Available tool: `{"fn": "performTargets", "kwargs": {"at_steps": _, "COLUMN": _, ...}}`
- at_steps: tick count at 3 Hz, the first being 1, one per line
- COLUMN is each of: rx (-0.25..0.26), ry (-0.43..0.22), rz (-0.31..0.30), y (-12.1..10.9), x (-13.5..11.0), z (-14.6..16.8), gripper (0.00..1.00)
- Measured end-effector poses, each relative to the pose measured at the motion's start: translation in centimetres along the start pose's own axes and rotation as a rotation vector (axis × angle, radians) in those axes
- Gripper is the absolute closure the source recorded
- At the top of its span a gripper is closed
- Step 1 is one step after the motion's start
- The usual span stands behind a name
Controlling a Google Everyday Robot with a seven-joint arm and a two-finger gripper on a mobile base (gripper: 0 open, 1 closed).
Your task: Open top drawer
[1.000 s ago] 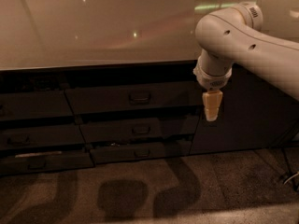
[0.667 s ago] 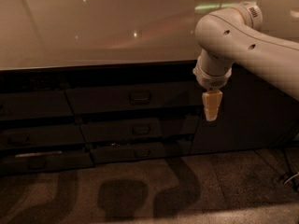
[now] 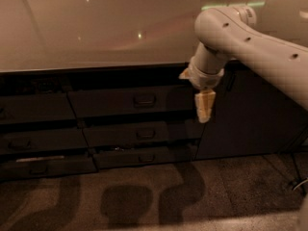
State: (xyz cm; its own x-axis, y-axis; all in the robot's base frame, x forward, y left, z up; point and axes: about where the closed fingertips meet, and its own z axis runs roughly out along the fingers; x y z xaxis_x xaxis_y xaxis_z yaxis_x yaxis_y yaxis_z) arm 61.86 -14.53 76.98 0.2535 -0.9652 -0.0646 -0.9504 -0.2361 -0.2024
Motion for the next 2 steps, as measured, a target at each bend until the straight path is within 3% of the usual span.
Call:
{"fn": "performTargets", "kwargs": {"at_steps": 1, "rx": -0.037, "ry": -0.183, "rz": -0.145, "y": -1.22, "x": -4.00, "z": 0.00, "gripper": 0.00}}
{"fn": "performTargets", "kwargs": {"at_steps": 2, "rx": -0.028, "ry": -0.197, "rz": -0.188, "y": -1.43, "x": -4.22, "z": -0.28, "gripper": 0.00}}
